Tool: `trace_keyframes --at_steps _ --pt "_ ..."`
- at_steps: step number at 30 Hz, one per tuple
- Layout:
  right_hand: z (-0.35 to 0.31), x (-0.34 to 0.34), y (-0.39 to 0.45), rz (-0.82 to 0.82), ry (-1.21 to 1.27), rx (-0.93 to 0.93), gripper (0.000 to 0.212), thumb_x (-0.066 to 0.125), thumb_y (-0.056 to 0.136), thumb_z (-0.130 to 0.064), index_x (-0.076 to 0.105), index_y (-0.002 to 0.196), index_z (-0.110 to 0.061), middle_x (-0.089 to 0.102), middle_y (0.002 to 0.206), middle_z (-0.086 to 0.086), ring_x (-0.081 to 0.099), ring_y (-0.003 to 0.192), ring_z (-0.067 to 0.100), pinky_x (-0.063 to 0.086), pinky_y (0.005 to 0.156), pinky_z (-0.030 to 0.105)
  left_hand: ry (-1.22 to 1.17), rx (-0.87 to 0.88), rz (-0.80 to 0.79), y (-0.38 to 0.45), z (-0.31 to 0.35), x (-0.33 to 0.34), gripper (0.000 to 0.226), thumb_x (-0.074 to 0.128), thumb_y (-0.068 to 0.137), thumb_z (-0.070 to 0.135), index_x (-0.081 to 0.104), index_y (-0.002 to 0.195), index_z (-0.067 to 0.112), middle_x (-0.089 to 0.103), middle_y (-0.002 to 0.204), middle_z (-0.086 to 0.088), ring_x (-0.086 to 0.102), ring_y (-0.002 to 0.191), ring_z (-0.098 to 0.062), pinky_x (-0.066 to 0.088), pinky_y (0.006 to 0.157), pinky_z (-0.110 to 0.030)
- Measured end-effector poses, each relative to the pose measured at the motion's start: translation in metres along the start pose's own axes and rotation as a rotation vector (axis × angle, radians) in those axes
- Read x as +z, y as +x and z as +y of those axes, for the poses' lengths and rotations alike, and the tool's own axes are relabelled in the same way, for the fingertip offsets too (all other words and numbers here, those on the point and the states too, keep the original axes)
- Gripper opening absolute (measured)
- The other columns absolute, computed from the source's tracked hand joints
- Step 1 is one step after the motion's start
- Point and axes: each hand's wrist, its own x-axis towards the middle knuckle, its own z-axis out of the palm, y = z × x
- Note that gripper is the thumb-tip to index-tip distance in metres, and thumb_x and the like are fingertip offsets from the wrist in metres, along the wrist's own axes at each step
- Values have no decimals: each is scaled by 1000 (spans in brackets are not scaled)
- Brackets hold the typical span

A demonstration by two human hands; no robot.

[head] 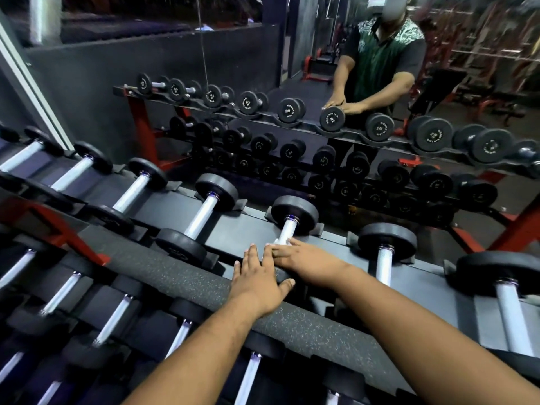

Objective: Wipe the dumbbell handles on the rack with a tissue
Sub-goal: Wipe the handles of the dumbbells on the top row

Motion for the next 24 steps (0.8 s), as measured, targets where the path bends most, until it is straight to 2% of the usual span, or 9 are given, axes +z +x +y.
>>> trace_keyframes --at_steps 2,5,7,13,15,17,20,22,24 --pt "8 8 -14 40 -4 29 58 41 99 -18 31 156 -24 24 164 -3 15 153 15 3 120 40 6 -2 2 1 0 0 98 42 96 67 -17 159 20 -20 166 -15 -15 155 -29 -2 126 -47" --pt "12 13 -14 51 15 316 70 37 100 -9 6 160 -25 0 168 -4 0 154 15 9 124 49 17 2 -5 0 0 -1 97 40 97 67 -18 159 20 -21 166 -15 -15 155 -29 -2 126 -47" --pt "4 12 -8 85 82 389 72 38 99 -3 5 160 -22 -2 168 -1 -3 154 19 16 122 51 12 -4 -3 -1 1 -3 97 41 97 66 -17 159 21 -22 166 -15 -14 155 -29 -2 126 -47" --pt "-11 14 -22 65 69 199 61 40 104 -16 16 159 -28 9 167 -7 7 154 13 18 120 42 5 -9 1 1 1 0 97 42 96 66 -16 159 21 -22 166 -14 -13 155 -29 -3 126 -46" --pt "0 17 -17 113 72 328 68 42 102 -9 11 160 -27 2 168 -6 5 154 15 19 120 43 20 -9 0 -1 3 -1 96 41 97 66 -17 159 21 -23 166 -15 -13 155 -29 -3 125 -45" --pt "1 17 -7 221 236 489 81 47 94 4 9 160 -24 -3 168 -5 10 154 18 24 118 38 21 -11 4 -2 3 -3 96 40 97 66 -18 159 21 -23 165 -15 -14 155 -29 -4 125 -45" --pt "-19 20 3 380 648 633 65 43 96 3 31 156 -21 17 165 -5 21 151 15 20 113 18 12 -7 4 -2 2 -2 96 41 97 65 -17 159 21 -22 165 -15 -13 155 -29 -4 125 -46" --pt "-30 26 -4 449 706 663 54 46 97 0 51 146 -22 36 157 -5 33 146 13 24 114 17 10 -6 13 -2 1 -2 96 41 97 66 -16 159 21 -21 166 -15 -13 155 -29 -4 125 -46" --pt "-36 30 -17 422 720 631 61 49 87 9 62 136 -24 47 150 -3 43 140 12 33 115 22 4 -8 17 -3 2 -2 96 42 96 66 -15 160 23 -20 166 -15 -12 155 -29 -4 125 -48"
